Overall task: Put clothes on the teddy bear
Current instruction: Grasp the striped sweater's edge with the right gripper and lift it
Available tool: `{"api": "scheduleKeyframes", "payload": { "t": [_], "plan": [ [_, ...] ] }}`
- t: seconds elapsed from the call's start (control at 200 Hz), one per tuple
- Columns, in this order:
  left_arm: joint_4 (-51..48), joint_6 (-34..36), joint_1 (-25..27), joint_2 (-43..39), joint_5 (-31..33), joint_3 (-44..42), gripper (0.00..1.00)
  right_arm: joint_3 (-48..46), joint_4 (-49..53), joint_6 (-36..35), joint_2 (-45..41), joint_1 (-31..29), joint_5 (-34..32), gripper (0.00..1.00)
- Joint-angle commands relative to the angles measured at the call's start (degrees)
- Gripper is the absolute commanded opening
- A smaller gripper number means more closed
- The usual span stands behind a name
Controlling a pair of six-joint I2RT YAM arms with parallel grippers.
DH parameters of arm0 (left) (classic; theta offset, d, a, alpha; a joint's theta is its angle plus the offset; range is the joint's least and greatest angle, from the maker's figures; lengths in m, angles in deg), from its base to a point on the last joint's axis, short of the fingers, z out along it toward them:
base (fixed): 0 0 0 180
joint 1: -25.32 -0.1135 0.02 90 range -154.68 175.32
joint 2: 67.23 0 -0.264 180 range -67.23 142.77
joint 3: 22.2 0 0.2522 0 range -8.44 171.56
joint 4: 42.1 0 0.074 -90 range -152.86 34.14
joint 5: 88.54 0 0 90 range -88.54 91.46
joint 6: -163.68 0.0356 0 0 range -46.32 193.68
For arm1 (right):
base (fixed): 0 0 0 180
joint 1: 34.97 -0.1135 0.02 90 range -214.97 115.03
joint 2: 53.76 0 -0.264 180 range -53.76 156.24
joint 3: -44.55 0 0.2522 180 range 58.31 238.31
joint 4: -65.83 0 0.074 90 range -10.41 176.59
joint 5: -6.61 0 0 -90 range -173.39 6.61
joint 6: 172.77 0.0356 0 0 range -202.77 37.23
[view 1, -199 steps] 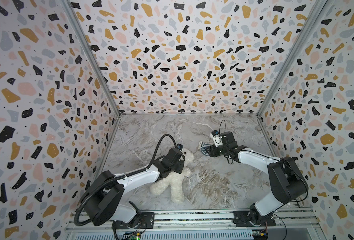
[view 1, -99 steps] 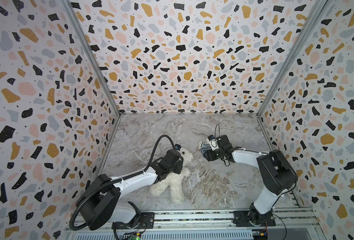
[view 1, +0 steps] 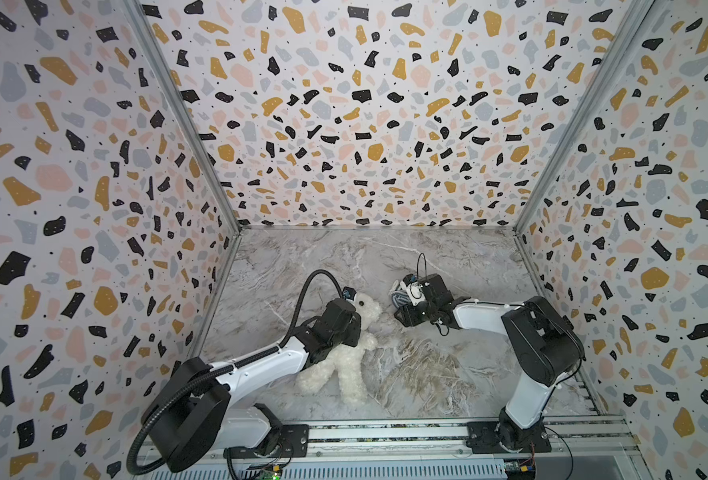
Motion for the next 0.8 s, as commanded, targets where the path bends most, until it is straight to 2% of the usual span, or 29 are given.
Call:
{"api": "scheduleKeyframes", "payload": {
  "t": [0.0,0.195,0.36,0.556,0.796],
  "plan": [
    [2.1,-0.6,-0.7,-1.7,1.0,-1.2,0.15,2.5,-1.5,2.6,1.0,-1.3,3.5,0.66],
    [2.7,0.2,-0.9,-2.9,-0.2,-2.0,0.16,4.6,2.2,0.8,-4.3,1.5,3.2,0.66],
    [3.8,2.0,-0.8,-2.5,-2.7,-1.9,0.16,8.2,9.4,-4.3,-6.0,3.9,-2.1,0.67],
    [5.4,3.9,-0.7,-3.3,-4.5,-2.1,0.16,13.0,15.8,-9.7,-2.2,5.5,-5.2,0.65],
    [6.9,2.2,-0.2,-2.6,-6.0,-2.6,0.13,17.7,17.8,-13.7,2.8,4.8,-1.4,0.53]
  ]
}}
